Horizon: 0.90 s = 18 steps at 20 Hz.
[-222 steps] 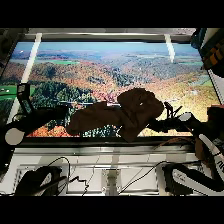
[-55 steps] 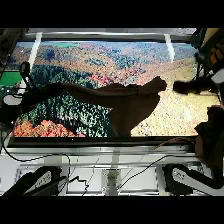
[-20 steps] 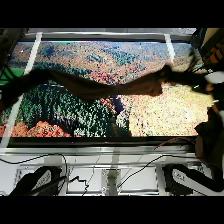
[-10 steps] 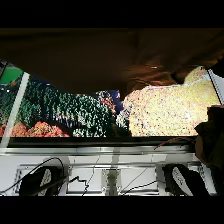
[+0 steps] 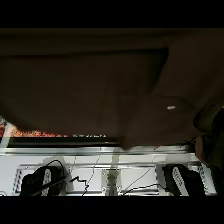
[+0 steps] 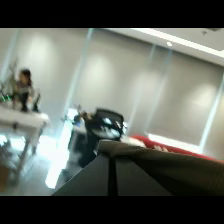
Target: Fold the clothes and pants, and hang the long-sleeved shirts on hangers.
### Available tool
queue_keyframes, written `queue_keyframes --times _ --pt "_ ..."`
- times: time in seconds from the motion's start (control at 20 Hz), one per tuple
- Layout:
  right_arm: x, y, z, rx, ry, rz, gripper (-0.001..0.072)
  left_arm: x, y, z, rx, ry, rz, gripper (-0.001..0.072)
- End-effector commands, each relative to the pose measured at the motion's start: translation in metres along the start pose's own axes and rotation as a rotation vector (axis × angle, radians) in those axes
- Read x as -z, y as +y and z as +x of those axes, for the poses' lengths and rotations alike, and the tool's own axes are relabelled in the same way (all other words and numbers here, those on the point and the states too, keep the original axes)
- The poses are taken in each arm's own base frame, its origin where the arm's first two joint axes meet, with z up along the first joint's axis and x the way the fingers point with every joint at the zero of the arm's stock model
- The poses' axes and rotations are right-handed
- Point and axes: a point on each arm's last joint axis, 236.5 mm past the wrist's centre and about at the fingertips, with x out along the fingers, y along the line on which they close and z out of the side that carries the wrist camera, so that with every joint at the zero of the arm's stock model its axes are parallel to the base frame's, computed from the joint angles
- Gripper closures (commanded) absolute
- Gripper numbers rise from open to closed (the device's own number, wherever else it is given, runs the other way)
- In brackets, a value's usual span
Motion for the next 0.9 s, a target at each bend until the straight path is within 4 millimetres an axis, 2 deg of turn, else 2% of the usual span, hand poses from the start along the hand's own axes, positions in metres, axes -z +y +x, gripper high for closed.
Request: queue_keyframes --times 0.0,0.1,0.25,0.4,0.5,0.55,0.65,0.75,0.85 --pt "0.062 -0.044 0.054 0.062 0.237 0.069 0.0700 0.099 0.014 0.024 0.023 0.315 -0.203 0.0696" --pt "0.130 -0.071 0.104 0.050 0.466 0.156 0.0700 0.190 0.041 0.038 -0.013 0.563 -0.321 0.0695" --pt "0.241 -0.090 0.171 0.001 0.769 0.300 0.0700 0.313 0.085 0.047 -0.103 0.834 -0.479 0.0695" --pt "0.344 -0.088 0.218 -0.034 0.981 0.368 0.0699 0.413 0.116 0.056 -0.233 0.927 -0.700 0.0695" --pt "0.400 -0.087 0.234 -0.027 1.081 0.422 0.0700 0.463 0.126 0.059 -0.277 0.938 -0.819 0.0695" --pt "0.421 -0.089 0.241 -0.008 1.105 0.460 0.0699 0.478 0.127 0.065 -0.282 0.924 -0.884 0.0695" --pt "0.439 -0.093 0.258 0.017 1.083 0.519 0.0699 0.487 0.130 0.083 -0.257 0.872 -0.915 0.0695" --pt "0.435 -0.098 0.274 0.043 1.014 0.550 0.0700 0.487 0.133 0.099 -0.213 0.866 -0.847 0.0696" --pt "0.431 -0.097 0.274 0.045 1.015 0.563 0.0700 0.482 0.132 0.105 -0.166 0.901 -0.736 0.0697"
